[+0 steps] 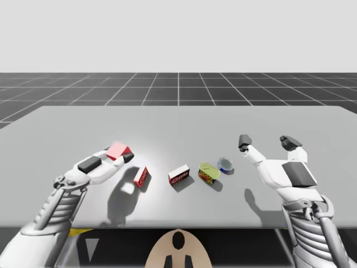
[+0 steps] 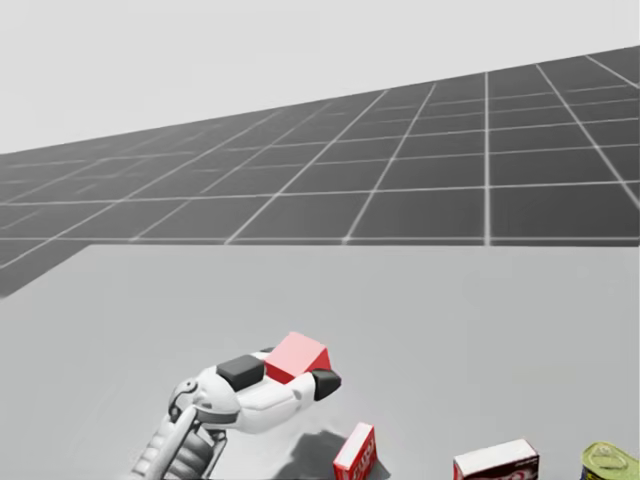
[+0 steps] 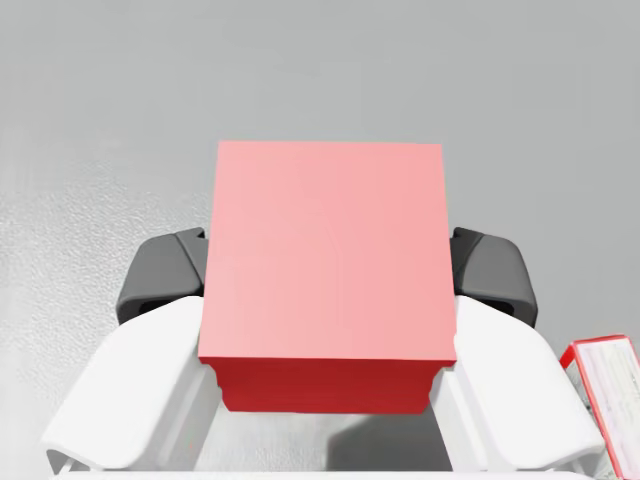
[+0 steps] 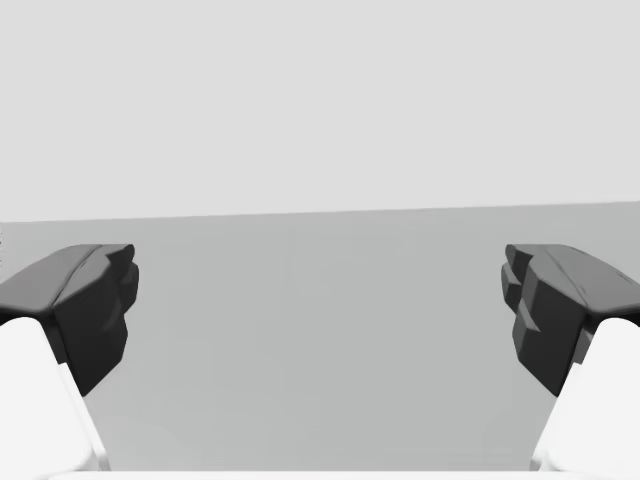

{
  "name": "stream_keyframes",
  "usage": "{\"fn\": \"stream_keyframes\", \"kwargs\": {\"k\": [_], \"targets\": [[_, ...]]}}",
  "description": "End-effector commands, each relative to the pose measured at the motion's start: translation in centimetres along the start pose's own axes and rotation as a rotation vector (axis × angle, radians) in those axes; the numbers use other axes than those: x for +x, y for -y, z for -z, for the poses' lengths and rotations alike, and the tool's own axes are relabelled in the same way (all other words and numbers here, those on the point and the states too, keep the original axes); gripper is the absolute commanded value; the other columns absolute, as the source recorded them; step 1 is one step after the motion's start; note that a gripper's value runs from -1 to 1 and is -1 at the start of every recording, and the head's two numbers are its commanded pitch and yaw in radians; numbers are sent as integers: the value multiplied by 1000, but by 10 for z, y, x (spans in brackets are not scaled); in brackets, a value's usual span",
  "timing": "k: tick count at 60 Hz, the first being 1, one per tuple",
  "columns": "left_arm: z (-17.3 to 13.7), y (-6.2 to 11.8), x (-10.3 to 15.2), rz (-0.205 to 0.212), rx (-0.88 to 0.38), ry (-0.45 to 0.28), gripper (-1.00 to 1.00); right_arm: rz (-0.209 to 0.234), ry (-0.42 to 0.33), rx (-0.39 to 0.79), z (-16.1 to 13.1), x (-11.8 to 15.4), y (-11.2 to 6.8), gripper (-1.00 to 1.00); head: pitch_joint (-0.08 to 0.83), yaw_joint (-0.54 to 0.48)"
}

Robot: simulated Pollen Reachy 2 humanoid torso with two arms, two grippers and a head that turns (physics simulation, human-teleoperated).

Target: Find the red cube and pick it up.

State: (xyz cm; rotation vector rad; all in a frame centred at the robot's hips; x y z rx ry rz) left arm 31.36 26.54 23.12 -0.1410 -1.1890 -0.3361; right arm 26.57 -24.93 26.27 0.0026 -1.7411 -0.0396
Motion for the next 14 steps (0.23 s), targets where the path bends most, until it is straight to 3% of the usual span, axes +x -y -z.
{"fn": "stream_keyframes", "kwargs": {"k": [1,14], "targets": [[-39,-4,56,54,33,147,1000,-4,7,16,0,-2,3,-1000,286,351],[-83,7,115,75,48,355,1000,-15,-6,18,0,-4,6,-1000,279,346]]}}
